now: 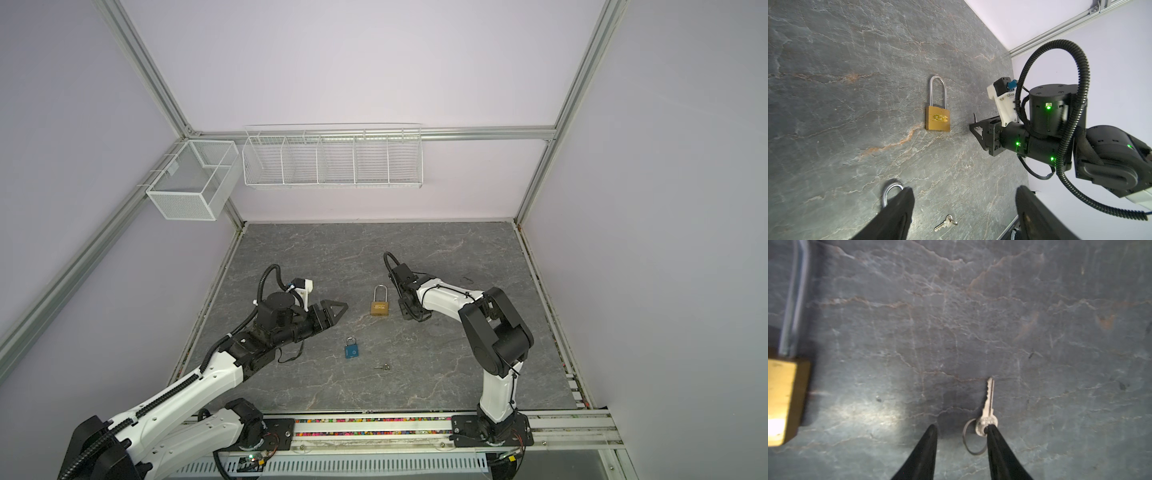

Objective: Unlock with the key
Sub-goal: 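Move the right gripper over the silver key while the left gripper advances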

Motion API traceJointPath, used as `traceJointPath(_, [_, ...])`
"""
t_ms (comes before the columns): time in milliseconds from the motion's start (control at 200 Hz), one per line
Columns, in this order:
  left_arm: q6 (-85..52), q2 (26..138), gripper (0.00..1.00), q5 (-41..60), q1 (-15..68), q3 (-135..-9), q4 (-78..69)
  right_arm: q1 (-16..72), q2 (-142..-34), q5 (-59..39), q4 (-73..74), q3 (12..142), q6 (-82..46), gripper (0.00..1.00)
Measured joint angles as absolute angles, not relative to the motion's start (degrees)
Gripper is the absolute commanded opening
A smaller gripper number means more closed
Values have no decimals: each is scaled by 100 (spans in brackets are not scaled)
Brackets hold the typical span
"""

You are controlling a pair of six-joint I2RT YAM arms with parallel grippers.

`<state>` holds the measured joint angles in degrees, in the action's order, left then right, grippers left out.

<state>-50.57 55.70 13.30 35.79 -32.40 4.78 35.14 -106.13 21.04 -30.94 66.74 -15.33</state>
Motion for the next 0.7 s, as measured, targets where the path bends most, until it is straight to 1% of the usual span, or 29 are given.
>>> traceJointPath(90, [-5065, 5570, 78, 1330, 3579, -3240, 447, 3514, -10621, 2215, -3183, 6718, -1476, 35])
traceJointPath(310, [-5098, 5570, 78, 1332, 3579, -3240, 414, 3514, -10713, 2292, -3260, 6785, -1448, 33])
traceJointPath(385, [-5098, 5570, 78, 1332, 3579, -3240, 414, 3514, -10718, 2292, -3260, 6785, -1428, 29])
traceJointPath(700, [-5142, 5561, 78, 1332, 3579, -3190, 377, 3514, -10720, 2296, -3260, 6783, -1358, 26])
